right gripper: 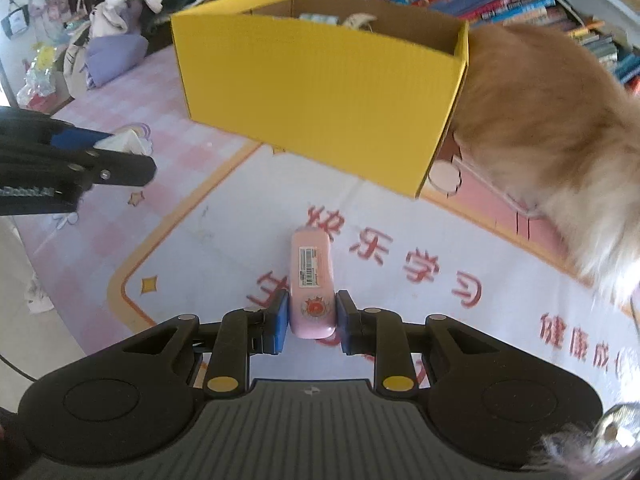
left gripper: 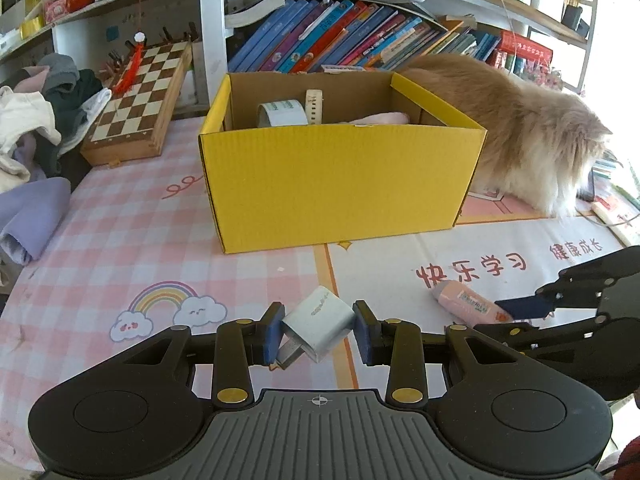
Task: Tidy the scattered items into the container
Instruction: 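Carry the charger and pink case over the yellow box opening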
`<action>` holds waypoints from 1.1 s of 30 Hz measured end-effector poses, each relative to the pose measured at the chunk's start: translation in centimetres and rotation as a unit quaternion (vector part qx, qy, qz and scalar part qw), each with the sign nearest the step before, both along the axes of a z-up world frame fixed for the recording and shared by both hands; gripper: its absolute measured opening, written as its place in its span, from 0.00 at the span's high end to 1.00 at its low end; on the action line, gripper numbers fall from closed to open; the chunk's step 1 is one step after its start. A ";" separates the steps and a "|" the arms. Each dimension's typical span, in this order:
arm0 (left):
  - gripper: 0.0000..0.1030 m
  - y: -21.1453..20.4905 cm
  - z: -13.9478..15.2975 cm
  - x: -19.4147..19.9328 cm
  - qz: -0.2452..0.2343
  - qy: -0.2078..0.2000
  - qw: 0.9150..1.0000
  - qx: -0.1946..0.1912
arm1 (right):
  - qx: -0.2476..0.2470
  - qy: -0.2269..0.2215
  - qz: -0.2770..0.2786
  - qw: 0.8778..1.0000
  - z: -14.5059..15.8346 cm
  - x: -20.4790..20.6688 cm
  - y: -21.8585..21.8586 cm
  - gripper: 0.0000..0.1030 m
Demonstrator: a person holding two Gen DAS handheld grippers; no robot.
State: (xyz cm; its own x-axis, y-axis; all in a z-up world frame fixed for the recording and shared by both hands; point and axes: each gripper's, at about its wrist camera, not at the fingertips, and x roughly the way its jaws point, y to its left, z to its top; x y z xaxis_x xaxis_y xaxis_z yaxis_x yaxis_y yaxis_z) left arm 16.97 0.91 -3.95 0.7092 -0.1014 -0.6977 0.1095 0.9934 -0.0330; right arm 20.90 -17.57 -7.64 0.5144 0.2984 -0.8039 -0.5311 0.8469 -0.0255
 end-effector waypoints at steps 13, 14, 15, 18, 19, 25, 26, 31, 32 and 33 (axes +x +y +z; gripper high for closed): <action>0.66 0.4 0.2 -0.4 0.003 -0.004 1.000 -0.005 | 0.004 0.002 0.003 1.000 -0.2 0.6 0.8 0.75; 0.66 0.4 0.3 -0.4 0.004 -0.004 1.000 -0.006 | 0.005 0.003 0.006 1.000 -0.2 0.7 0.9 0.77; 0.66 0.5 0.3 -0.4 0.005 -0.005 1.000 -0.007 | 0.004 0.002 0.009 1.000 -0.2 0.7 0.9 0.78; 0.66 0.8 0.6 -0.4 0.009 -0.010 1.000 -0.013 | 0.005 0.001 0.010 1.000 0.1 0.8 0.9 0.78; 0.66 0.9 0.7 -0.4 0.010 -0.012 1.000 -0.016 | 0.008 -0.003 0.010 1.000 0.3 0.8 0.8 0.78; 0.66 1.4 2.5 -0.4 0.006 -0.036 0.999 -0.028 | 0.043 -0.026 0.009 0.999 3.6 0.6 0.1 0.78; 0.66 1.4 2.9 -0.3 0.004 -0.042 0.999 -0.032 | 0.052 -0.029 0.006 0.998 4.2 0.6 0.0 0.78; 0.66 1.5 5.2 0.4 -0.012 -0.070 0.996 -0.049 | 0.092 -0.046 0.000 0.995 7.7 1.3 -0.8 0.78; 0.66 1.5 5.7 0.6 -0.015 -0.076 0.996 -0.051 | 0.098 -0.053 0.000 0.994 8.5 1.4 -0.9 0.78; 0.66 1.4 6.2 0.8 -0.020 -0.084 0.995 -0.052 | 0.105 -0.061 -0.001 0.993 9.2 1.7 -1.0 0.78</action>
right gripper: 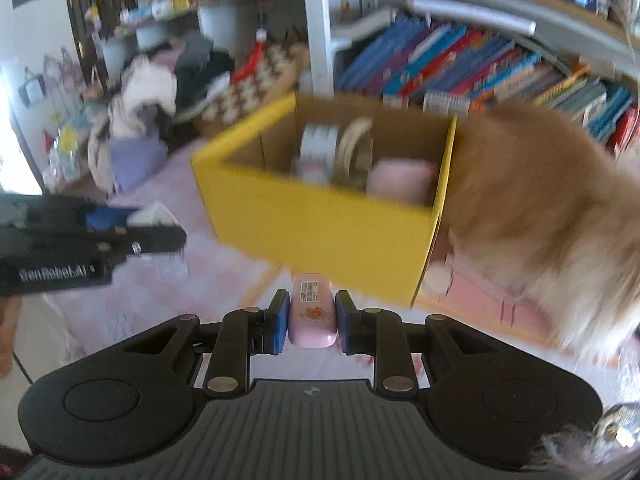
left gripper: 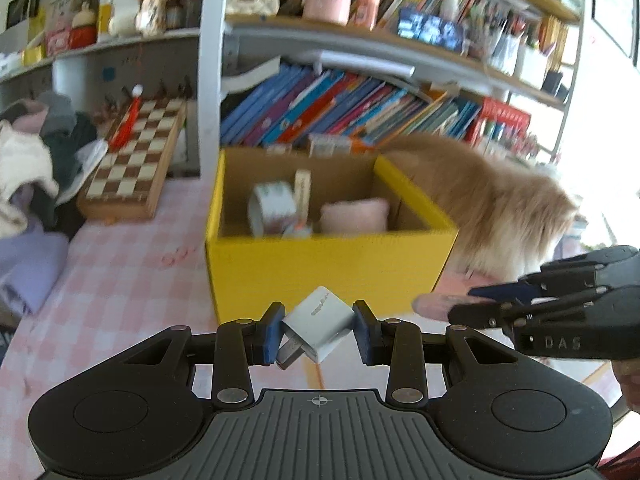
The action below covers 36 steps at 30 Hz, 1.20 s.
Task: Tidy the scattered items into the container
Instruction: 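Carry the charger and pink case over the yellow box opening, then lower the charger and pink case into the box and open both grippers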
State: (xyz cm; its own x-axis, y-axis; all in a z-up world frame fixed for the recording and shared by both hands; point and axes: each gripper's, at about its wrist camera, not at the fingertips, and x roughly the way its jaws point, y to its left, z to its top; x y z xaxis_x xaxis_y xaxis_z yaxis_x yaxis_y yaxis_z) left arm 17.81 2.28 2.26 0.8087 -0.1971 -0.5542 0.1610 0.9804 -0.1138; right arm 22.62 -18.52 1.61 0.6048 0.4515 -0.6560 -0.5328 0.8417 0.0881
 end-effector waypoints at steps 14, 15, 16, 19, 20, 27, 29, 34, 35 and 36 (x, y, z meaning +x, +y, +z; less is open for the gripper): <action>0.66 -1.0 4.2 6.9 -0.001 -0.066 0.998 0.010 | 0.053 -0.057 -0.030 0.997 5.5 6.6 -0.7 0.78; 0.66 -1.2 4.0 7.5 0.000 -0.063 0.998 0.011 | 0.048 -0.057 -0.025 0.997 5.4 7.1 -0.5 0.78; 0.66 -1.3 3.7 8.2 0.002 -0.059 0.998 0.012 | 0.042 -0.057 -0.020 0.997 5.2 7.9 -0.1 0.78; 0.66 -1.8 2.7 10.1 0.004 -0.042 0.999 0.020 | 0.024 -0.053 -0.003 0.998 4.4 9.8 0.7 0.78; 0.66 -2.0 2.2 10.8 0.005 -0.034 0.999 0.024 | 0.018 -0.049 0.004 0.999 4.1 10.7 1.0 0.78; 0.66 -2.1 -0.7 14.3 0.015 0.022 0.999 0.046 | -0.014 0.003 0.044 0.999 1.0 15.9 3.2 0.78; 0.66 -2.2 -1.4 14.9 0.014 0.038 0.998 0.047 | -0.025 0.014 0.055 0.998 0.3 17.2 3.9 0.78; 0.66 -2.4 -2.5 16.1 0.008 0.072 0.996 0.042 | -0.038 0.034 0.071 0.996 -0.9 20.2 5.3 0.78; 0.66 -2.4 -2.7 16.4 0.009 0.079 0.996 0.040 | -0.039 0.039 0.072 0.996 -1.0 20.8 5.6 0.78; 0.66 -2.5 -2.8 16.6 0.008 0.085 0.996 0.041 | -0.040 0.043 0.073 0.996 -1.2 21.3 5.8 0.78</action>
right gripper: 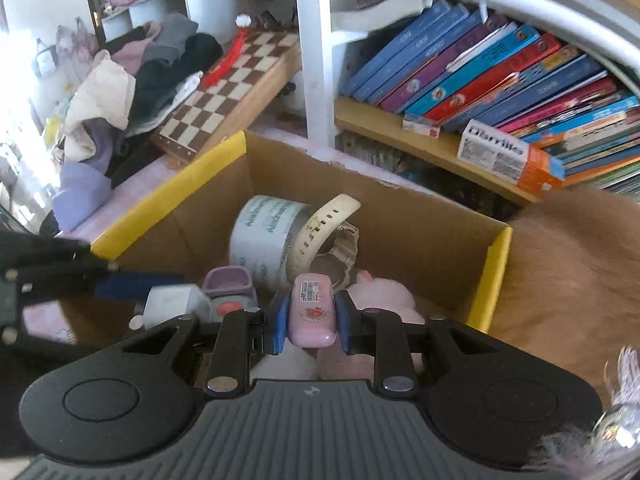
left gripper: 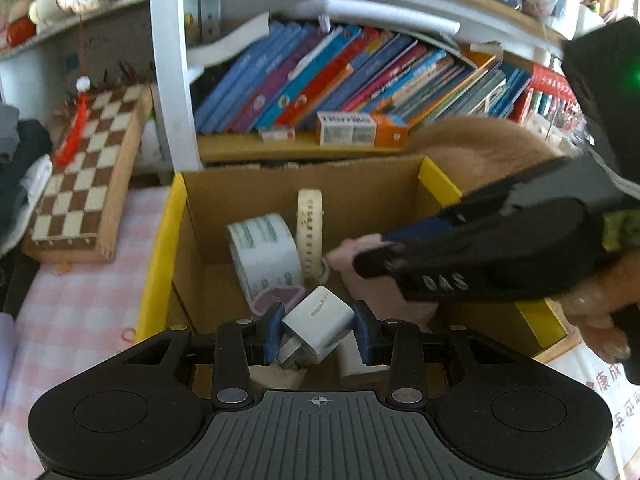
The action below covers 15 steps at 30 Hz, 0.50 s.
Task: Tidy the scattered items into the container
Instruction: 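Lower the charger and pink case into the box and open both grippers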
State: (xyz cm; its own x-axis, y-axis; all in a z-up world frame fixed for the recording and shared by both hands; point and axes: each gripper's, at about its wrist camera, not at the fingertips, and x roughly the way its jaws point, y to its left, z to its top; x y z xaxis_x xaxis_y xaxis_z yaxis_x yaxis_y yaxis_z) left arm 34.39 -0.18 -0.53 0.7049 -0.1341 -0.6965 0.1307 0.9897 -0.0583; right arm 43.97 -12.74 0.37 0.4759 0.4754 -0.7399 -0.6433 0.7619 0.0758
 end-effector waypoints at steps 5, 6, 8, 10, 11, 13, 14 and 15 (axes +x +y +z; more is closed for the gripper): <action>0.66 -0.9 -0.5 0.9 -0.016 0.017 1.000 0.009 | -0.003 0.027 0.004 1.000 -0.8 2.1 1.0 0.78; 0.66 -1.2 -0.6 1.1 -0.021 0.019 1.000 0.011 | -0.007 0.032 0.005 0.999 -1.1 2.3 1.2 0.78; 0.66 -1.9 -0.8 1.4 -0.030 0.024 0.999 0.016 | -0.012 0.044 0.004 0.999 -1.7 2.8 1.4 0.78; 0.66 -2.4 -1.1 1.6 -0.037 0.029 0.999 0.021 | -0.009 0.050 0.002 0.999 -1.8 3.1 1.4 0.77; 0.66 -2.5 -1.2 1.8 -0.039 0.030 0.999 0.022 | -0.004 0.048 0.002 0.999 -1.7 3.1 1.3 0.77; 0.66 -2.8 -1.3 2.0 -0.041 0.032 0.998 0.025 | 0.005 0.047 0.000 0.999 -1.6 3.1 0.9 0.75; 0.66 -2.9 -1.3 2.0 -0.043 0.033 0.998 0.028 | 0.008 0.046 -0.003 0.999 -1.5 3.1 0.7 0.75; 0.66 -3.0 -1.3 2.0 -0.044 0.033 0.998 0.032 | 0.015 0.047 -0.006 0.999 -1.4 3.1 0.4 0.74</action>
